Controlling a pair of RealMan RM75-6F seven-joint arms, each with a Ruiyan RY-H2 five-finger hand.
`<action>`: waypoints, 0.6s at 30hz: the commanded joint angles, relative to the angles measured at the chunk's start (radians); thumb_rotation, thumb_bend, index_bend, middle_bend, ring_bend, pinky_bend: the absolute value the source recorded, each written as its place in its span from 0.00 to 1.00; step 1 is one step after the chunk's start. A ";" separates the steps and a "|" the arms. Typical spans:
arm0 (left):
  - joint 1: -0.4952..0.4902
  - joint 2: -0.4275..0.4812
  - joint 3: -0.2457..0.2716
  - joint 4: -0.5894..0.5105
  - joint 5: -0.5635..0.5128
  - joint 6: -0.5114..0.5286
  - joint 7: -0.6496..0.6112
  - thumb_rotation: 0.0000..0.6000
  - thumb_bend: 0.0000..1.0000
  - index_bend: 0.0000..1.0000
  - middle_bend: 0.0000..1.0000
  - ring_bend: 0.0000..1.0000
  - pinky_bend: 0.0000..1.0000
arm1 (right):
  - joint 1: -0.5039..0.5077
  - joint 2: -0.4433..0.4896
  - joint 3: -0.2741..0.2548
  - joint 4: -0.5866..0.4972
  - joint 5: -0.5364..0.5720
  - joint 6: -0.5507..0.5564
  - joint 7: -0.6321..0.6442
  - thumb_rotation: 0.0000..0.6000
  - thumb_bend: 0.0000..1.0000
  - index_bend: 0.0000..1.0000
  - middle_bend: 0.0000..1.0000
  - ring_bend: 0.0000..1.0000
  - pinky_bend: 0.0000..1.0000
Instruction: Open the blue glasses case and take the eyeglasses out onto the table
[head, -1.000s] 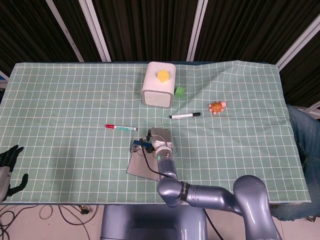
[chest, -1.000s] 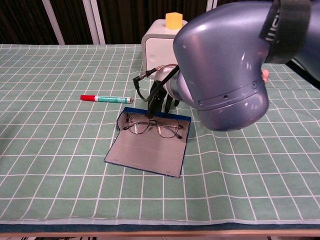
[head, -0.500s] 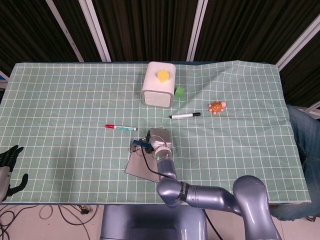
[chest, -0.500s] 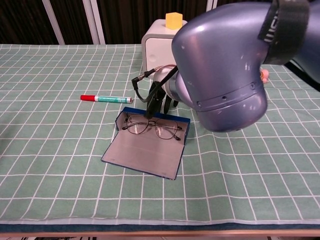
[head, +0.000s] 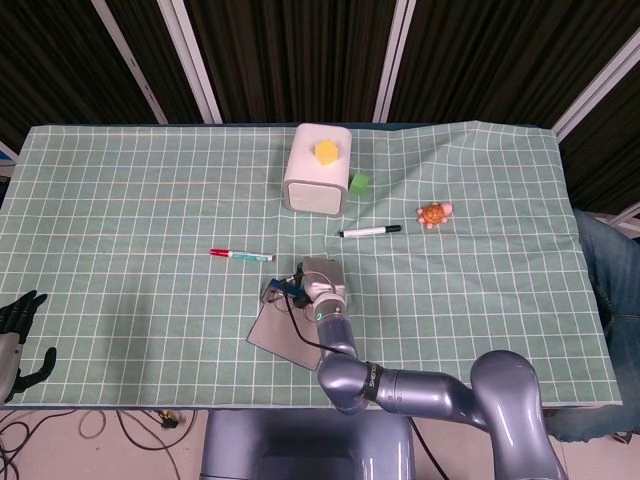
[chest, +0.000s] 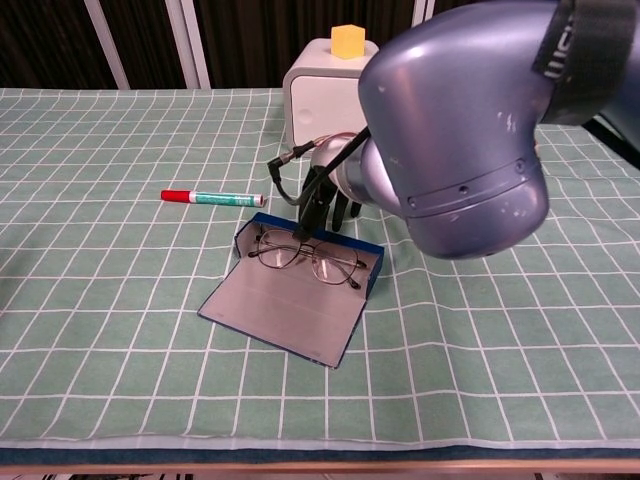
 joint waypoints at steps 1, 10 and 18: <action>0.000 0.000 0.000 0.000 -0.001 0.000 -0.001 1.00 0.45 0.02 0.00 0.00 0.00 | -0.007 0.006 -0.001 -0.008 -0.007 -0.005 0.008 1.00 0.41 0.55 0.57 0.44 0.25; -0.001 0.001 0.000 -0.003 -0.005 -0.005 -0.001 1.00 0.45 0.02 0.00 0.00 0.00 | -0.078 0.100 -0.051 -0.127 -0.095 -0.079 0.055 1.00 0.45 0.55 0.57 0.44 0.25; 0.000 0.001 0.000 -0.004 -0.007 -0.004 0.002 1.00 0.45 0.02 0.00 0.00 0.00 | -0.129 0.162 -0.080 -0.184 -0.269 -0.114 0.171 1.00 0.45 0.56 0.57 0.44 0.25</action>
